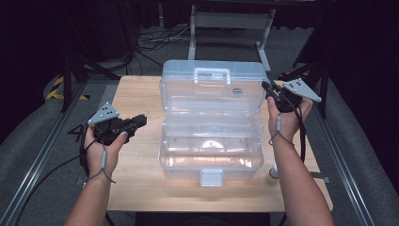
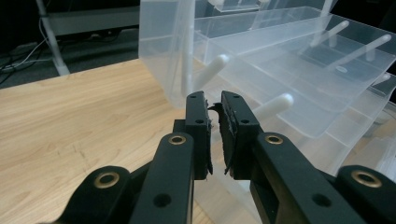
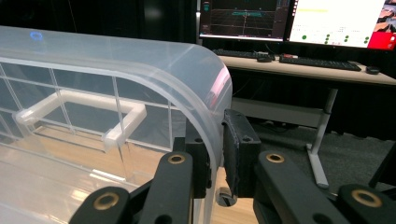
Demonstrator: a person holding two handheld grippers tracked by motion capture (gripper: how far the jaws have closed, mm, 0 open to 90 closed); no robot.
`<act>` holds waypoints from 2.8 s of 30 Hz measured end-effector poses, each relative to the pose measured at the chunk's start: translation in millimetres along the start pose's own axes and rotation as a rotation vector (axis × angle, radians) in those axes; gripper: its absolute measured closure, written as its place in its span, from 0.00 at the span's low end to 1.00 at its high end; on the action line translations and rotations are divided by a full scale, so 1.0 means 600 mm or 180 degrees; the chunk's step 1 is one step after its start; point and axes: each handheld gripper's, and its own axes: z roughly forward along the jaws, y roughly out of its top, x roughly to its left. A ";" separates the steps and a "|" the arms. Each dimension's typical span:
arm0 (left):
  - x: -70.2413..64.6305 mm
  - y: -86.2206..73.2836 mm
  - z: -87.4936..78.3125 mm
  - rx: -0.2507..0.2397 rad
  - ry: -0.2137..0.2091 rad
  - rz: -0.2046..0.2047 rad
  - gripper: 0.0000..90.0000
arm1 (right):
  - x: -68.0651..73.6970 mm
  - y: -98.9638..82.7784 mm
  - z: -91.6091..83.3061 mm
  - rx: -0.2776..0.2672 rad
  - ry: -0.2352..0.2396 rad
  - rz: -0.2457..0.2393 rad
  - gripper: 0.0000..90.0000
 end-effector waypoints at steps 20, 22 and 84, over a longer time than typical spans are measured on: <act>0.032 -0.041 -0.013 0.0144 0.0309 -0.0151 0.84 | -0.022 0.005 0.054 0.0127 0.0069 0.0065 0.92; 0.036 -0.046 -0.013 0.0170 0.0345 -0.0150 0.82 | -0.025 0.006 0.062 0.0167 0.0071 0.0074 0.92; 0.067 -0.123 0.025 0.1656 0.0768 -0.0510 0.70 | -0.069 -0.046 0.198 0.0459 0.0190 0.0136 0.93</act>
